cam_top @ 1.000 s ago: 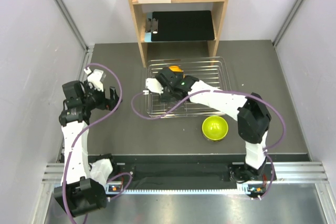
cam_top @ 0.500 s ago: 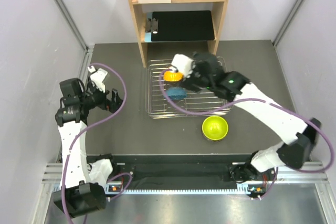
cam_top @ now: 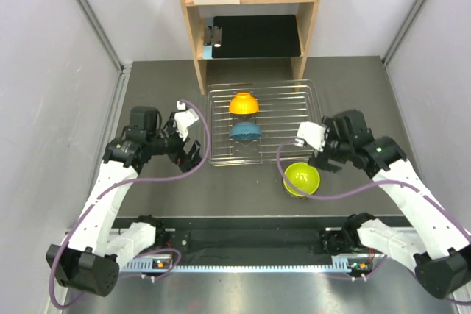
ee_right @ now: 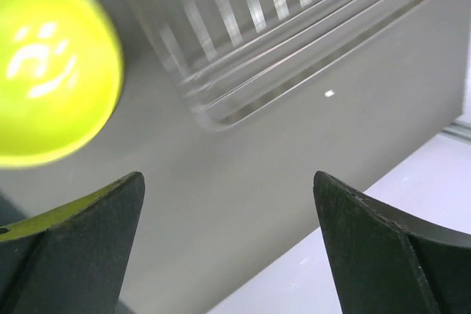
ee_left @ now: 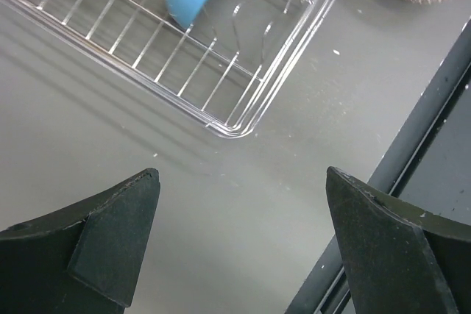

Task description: Load the bowls into the dish rack

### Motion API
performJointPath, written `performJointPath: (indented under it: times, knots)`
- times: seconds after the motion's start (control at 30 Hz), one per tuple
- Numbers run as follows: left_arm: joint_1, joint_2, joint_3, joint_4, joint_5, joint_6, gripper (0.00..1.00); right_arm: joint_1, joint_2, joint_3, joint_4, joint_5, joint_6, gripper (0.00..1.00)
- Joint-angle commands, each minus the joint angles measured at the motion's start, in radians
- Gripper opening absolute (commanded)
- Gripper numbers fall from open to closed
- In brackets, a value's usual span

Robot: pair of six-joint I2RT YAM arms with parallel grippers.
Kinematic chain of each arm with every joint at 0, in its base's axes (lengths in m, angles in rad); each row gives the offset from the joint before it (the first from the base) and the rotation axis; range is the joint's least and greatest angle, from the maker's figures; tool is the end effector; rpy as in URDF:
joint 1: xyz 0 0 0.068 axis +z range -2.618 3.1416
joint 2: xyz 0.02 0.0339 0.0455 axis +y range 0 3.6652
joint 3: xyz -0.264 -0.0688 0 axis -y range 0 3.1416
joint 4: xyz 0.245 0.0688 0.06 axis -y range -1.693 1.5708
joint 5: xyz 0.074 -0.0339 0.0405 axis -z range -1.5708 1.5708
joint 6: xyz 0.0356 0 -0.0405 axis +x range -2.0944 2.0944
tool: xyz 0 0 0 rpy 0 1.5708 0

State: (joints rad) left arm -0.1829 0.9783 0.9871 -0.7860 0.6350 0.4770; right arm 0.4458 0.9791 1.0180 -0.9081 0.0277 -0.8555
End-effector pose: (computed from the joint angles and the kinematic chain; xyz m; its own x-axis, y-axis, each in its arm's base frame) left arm 0.1832 -0.0554 0.3227 -0.3545 0.4415 -0.8243 0.8161 0.5764 -0.0423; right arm 0.1682 0.0793 0.3184 -0.1388 -0.9027 -0.4073 -0.7923 0.3480 -0.5011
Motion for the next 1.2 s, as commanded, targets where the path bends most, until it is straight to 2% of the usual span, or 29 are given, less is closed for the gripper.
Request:
performJointPath:
  times: [0.0, 0.13, 0.33, 0.53, 0.93, 1.17]
  knots:
    - [-0.056, 0.026, 0.015, 0.011, -0.076, -0.015, 0.99, -0.019, -0.079, -0.077, -0.104, -0.041, -0.122, 0.97]
    - [-0.108, 0.054, 0.012, 0.014, -0.147, -0.017, 0.99, -0.038, -0.100, -0.156, -0.092, -0.031, -0.143, 0.96]
    - [-0.173, 0.097, -0.008, 0.033, -0.193, -0.018, 0.99, -0.137, -0.053, -0.229, 0.040, -0.054, -0.169, 0.95]
    - [-0.208, 0.143, 0.007, 0.011, -0.179, 0.009, 0.99, -0.190, 0.033, -0.199, 0.109, -0.101, -0.169, 0.94]
    - [-0.257, 0.211, -0.031, 0.125, -0.345, -0.001, 0.99, -0.200, 0.151, -0.184, 0.380, -0.057, -0.063, 0.94]
    - [-0.265, 0.247, -0.057, 0.203, -0.417, -0.018, 0.99, -0.200, 0.205, -0.164, 0.436, -0.054, -0.030, 0.95]
